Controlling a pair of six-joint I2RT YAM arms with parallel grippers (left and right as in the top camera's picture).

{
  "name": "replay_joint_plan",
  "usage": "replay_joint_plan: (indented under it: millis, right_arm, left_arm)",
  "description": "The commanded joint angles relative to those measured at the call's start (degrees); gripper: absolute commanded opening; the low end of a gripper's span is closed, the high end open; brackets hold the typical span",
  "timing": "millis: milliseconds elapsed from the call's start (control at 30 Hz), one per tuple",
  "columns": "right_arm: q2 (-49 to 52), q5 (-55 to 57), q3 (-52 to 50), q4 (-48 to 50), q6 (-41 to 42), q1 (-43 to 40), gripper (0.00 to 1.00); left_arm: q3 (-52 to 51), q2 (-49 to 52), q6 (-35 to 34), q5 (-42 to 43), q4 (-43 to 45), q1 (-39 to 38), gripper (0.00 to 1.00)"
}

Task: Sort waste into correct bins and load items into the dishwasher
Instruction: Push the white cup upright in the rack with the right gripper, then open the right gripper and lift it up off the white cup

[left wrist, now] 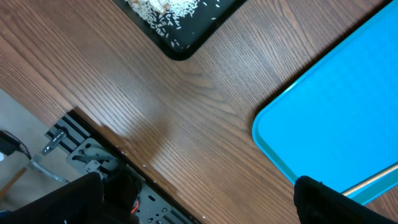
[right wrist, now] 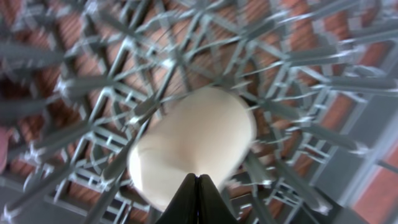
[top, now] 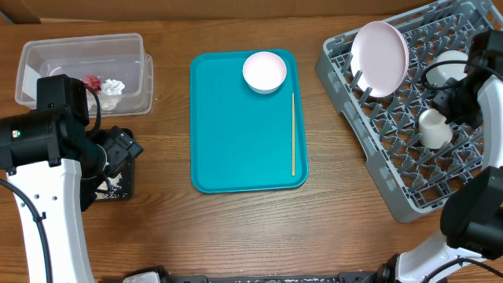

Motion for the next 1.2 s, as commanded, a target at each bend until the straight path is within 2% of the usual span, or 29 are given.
replay_joint_plan:
  millis: [0, 267, 467, 867, 1167]
  right_arm:
    - [0.3, 4.3, 2.4, -0.6, 2.4, -0.3, 0.04]
    - [0.3, -4.9, 2.4, -1.1, 0.2, 0.9, 0.04]
    - [0.0, -15.0, 2.4, -0.9, -8.8, 2.4, 0.04]
    - [0.2, -14.8, 1.7, -0.9, -8.9, 0.2, 0.04]
    - [0.2, -15.0, -3.6, 2.8, -8.9, 0.2, 0.04]
  left_arm:
    - [-0.1, 0.3, -0.3, -1.0, 0.0, 0.0, 1.0]
    - [-0.1, 0.3, -0.3, -1.0, 0.0, 0.0, 1.0]
    - [-0.1, 0.3, -0.3, -1.0, 0.0, 0.0, 1.0]
    - [-0.1, 0.3, -0.3, -1.0, 0.0, 0.0, 1.0]
    - [-0.1, 0.3, -0.3, -1.0, 0.0, 0.0, 1.0]
